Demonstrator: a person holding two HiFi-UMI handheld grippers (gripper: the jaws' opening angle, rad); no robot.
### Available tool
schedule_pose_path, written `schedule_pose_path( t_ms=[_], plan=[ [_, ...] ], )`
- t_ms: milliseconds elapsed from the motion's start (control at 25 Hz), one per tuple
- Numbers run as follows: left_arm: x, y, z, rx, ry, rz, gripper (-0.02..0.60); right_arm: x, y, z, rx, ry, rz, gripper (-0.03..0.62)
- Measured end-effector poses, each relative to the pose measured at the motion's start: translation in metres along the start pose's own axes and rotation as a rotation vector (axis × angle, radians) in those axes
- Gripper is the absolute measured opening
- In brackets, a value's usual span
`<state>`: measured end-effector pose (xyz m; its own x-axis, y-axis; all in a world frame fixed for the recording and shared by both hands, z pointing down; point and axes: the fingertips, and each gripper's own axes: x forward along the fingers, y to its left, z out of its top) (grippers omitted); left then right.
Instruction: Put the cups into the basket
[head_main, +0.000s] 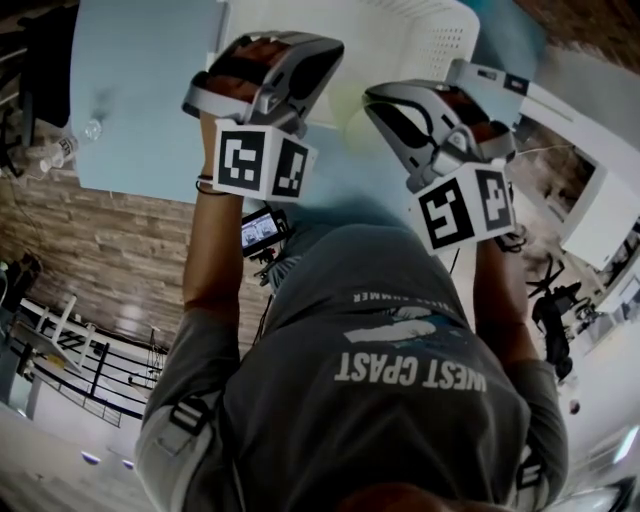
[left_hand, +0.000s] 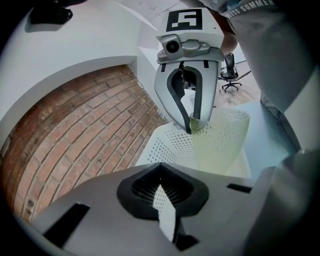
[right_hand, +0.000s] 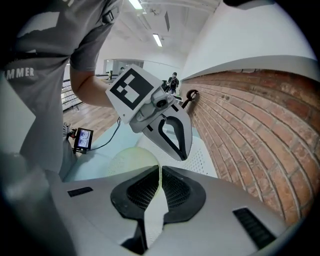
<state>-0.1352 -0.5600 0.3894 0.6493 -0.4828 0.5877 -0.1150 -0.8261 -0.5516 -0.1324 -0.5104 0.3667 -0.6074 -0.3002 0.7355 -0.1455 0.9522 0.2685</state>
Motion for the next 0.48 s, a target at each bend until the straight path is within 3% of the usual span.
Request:
schedule_pose_path(
  t_ms=[480],
  plan=[
    [0.03,-0.002,-0.041,-0.015,0.043,-0.06,0.002,0.086,-0.018,-0.045,0.047,0.1,0.104,0.031]
  ],
)
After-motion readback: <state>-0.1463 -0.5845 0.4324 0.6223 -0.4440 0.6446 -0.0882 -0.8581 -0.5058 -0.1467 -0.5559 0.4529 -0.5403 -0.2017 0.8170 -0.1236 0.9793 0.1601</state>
